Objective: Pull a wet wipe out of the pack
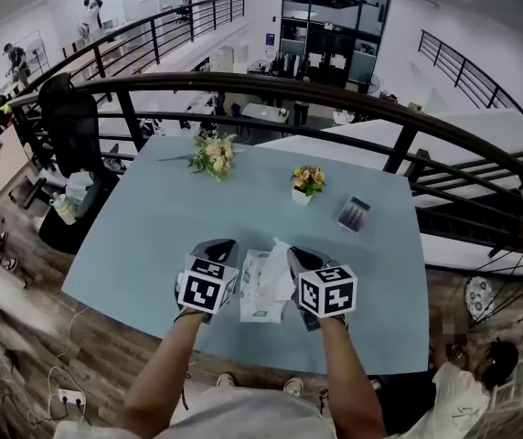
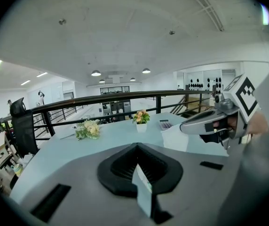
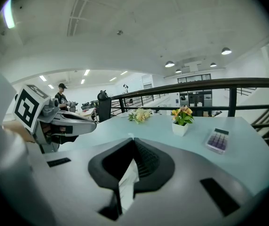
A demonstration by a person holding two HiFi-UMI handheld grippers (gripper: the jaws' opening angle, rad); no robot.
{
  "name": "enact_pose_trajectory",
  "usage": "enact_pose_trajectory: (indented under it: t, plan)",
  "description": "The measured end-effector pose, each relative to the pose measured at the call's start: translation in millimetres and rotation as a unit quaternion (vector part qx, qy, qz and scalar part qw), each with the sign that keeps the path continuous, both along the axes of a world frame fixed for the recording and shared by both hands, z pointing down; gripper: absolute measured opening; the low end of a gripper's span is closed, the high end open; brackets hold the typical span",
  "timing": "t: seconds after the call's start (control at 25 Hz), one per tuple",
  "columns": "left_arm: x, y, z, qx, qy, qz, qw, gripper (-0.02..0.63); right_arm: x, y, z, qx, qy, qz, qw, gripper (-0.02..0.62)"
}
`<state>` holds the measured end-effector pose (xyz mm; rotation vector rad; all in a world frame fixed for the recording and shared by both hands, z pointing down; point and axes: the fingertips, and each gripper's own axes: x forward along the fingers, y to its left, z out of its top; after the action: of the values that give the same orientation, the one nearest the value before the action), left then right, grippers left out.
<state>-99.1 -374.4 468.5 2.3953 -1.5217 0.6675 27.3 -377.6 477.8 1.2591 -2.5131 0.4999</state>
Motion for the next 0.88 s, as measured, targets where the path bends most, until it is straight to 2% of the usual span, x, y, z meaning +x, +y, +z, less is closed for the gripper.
enact_pose_trajectory:
  t: [0.88]
  plan:
    - [6.7,-5.3,-26.1,0.022,-0.003,-0.023,0.9995,-0.005,22.4,-11.1,-38.1,0.030,-0.013,-0.008,0.999,0.006]
